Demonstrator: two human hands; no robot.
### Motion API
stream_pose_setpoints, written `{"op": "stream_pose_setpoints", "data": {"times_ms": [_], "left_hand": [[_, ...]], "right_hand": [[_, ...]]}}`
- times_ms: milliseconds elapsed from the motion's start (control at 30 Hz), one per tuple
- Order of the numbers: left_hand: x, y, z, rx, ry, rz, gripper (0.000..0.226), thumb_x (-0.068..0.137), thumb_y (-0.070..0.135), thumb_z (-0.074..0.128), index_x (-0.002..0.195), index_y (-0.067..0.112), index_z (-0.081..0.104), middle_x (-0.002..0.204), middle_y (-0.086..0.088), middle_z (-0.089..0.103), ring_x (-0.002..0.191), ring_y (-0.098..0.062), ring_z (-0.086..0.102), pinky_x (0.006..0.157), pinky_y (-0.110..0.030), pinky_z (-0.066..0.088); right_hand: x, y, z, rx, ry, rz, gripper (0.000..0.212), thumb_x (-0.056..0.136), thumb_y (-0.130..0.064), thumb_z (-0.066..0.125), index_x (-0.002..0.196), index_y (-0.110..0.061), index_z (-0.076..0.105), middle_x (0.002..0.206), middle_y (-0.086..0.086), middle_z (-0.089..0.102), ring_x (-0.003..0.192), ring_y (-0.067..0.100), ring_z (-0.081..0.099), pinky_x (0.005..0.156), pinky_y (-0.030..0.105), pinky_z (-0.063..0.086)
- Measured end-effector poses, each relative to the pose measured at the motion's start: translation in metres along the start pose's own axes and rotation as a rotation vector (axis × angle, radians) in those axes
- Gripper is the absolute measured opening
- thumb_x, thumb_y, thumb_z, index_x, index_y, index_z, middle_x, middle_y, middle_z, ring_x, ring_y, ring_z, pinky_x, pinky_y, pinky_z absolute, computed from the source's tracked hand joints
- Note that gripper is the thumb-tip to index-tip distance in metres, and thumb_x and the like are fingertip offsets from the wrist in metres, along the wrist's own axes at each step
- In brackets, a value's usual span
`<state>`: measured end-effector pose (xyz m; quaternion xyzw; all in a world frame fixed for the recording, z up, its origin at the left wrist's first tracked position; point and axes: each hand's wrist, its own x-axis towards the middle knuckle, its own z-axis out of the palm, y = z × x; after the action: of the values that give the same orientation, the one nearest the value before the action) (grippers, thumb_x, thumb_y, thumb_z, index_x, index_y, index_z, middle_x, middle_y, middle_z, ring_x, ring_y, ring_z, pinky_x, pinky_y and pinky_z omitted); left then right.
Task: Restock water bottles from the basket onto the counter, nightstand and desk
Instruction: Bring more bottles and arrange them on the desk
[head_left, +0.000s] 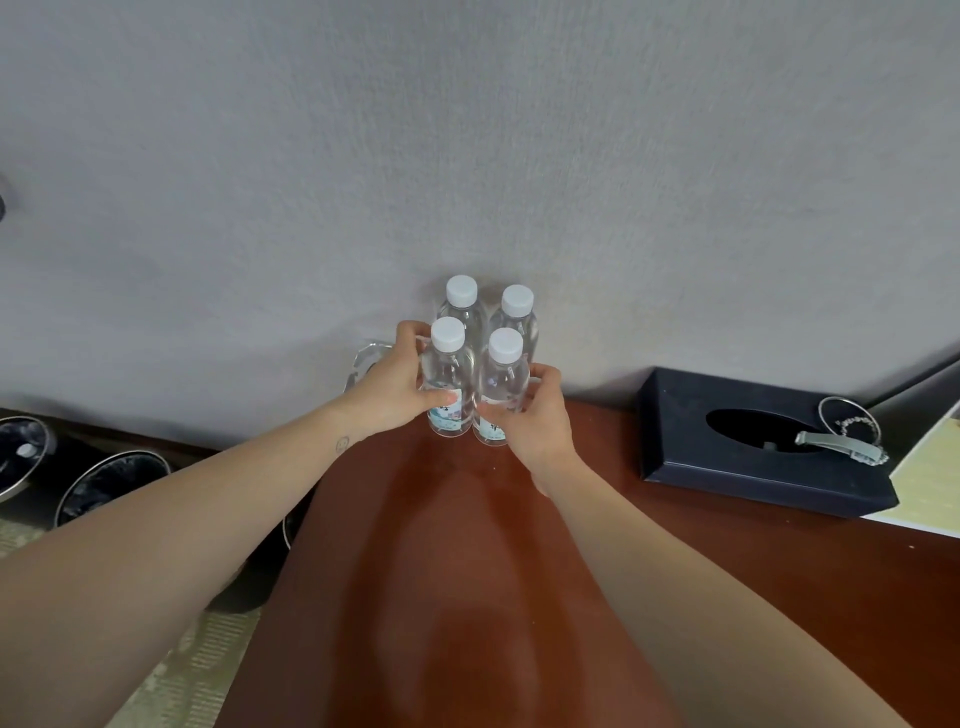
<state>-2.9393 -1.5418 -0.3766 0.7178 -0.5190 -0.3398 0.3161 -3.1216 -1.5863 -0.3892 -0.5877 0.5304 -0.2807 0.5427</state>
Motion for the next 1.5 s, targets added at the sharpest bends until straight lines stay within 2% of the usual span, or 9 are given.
{"op": "stream_pose_setpoints", "data": {"times_ms": [267,433,567,733,933,1067,1200,1333,1500], "left_hand": [[0.000,-0.002,0.007,0.137,0.056,0.046,0.059,0.081,0.018,0.075,0.126,0.019,0.037,0.108,0.002,0.061,0.096,-0.017,0.064,0.090,-0.045,0.052],[-0.001,-0.008,0.009,0.090,0.058,0.042,0.059,0.080,0.019,0.076,0.123,0.024,0.036,0.109,0.002,0.062,0.098,-0.017,0.065,0.091,-0.045,0.052],[-0.003,-0.008,0.011,0.104,0.082,0.041,0.068,0.078,0.021,0.078,0.130,0.021,0.034,0.114,0.002,0.059,0.096,-0.017,0.062,0.079,-0.025,0.050],[-0.015,0.001,0.009,0.081,0.105,0.040,0.096,0.073,0.028,0.084,0.146,0.013,0.024,0.141,-0.007,0.045,0.127,-0.020,0.049,0.107,-0.041,0.042],[-0.045,0.011,-0.024,0.112,0.106,0.038,0.094,0.078,0.031,0.080,0.149,0.018,0.020,0.149,-0.006,0.032,0.137,-0.017,0.038,0.112,-0.034,0.034],[-0.079,0.012,-0.062,0.143,0.118,0.050,0.092,0.078,0.033,0.080,0.148,0.019,0.021,0.150,-0.004,0.029,0.137,-0.017,0.037,0.107,-0.027,0.032],[-0.124,0.014,-0.113,0.189,0.206,0.072,0.090,0.080,0.033,0.078,0.148,0.013,0.022,0.150,-0.009,0.031,0.138,-0.017,0.035,0.108,-0.024,0.029],[-0.186,0.010,-0.172,0.274,0.219,0.093,0.088,0.081,0.033,0.077,0.147,0.012,0.024,0.150,-0.010,0.031,0.137,-0.017,0.035,0.106,-0.021,0.026],[-0.292,-0.005,-0.256,0.389,0.214,0.043,0.092,0.081,0.042,0.075,0.150,0.018,0.019,0.154,-0.003,0.027,0.140,-0.012,0.030,0.106,-0.019,0.023]], "right_hand": [[-0.001,0.004,0.001,-0.026,0.033,-0.034,0.064,0.073,-0.018,0.084,0.118,-0.026,0.039,0.123,0.002,0.054,0.110,0.018,0.056,0.094,0.038,0.050],[-0.001,0.007,0.005,-0.037,0.059,-0.038,0.066,0.073,-0.019,0.084,0.115,-0.032,0.035,0.122,0.001,0.053,0.107,0.016,0.056,0.082,0.024,0.048],[0.000,0.004,0.005,-0.065,0.050,-0.016,0.068,0.071,-0.020,0.085,0.119,-0.025,0.036,0.123,0.005,0.052,0.112,0.021,0.056,0.092,0.037,0.052],[-0.002,-0.007,0.010,-0.135,0.055,0.005,0.090,0.067,-0.031,0.087,0.135,-0.017,0.029,0.135,0.006,0.048,0.124,0.027,0.047,0.102,0.045,0.044],[-0.022,-0.037,0.013,-0.134,0.166,-0.038,0.089,0.070,-0.037,0.085,0.137,-0.013,0.032,0.135,0.008,0.049,0.125,0.029,0.047,0.103,0.046,0.043],[-0.045,-0.067,0.011,-0.213,0.279,-0.110,0.087,0.074,-0.036,0.081,0.141,-0.010,0.032,0.142,0.011,0.041,0.133,0.029,0.036,0.109,0.043,0.034],[-0.081,-0.107,0.023,-0.231,0.364,-0.318,0.069,0.079,-0.033,0.076,0.134,-0.011,0.041,0.135,0.006,0.045,0.127,0.024,0.037,0.105,0.032,0.033],[-0.127,-0.151,0.060,-0.256,0.265,-0.460,0.058,0.082,-0.033,0.073,0.130,-0.016,0.045,0.131,0.000,0.048,0.123,0.019,0.041,0.097,0.030,0.036],[-0.198,-0.203,0.124,-0.398,0.005,-0.570,0.051,0.085,-0.043,0.067,0.126,-0.018,0.048,0.128,0.000,0.051,0.124,0.020,0.040,0.098,0.030,0.034]]}}
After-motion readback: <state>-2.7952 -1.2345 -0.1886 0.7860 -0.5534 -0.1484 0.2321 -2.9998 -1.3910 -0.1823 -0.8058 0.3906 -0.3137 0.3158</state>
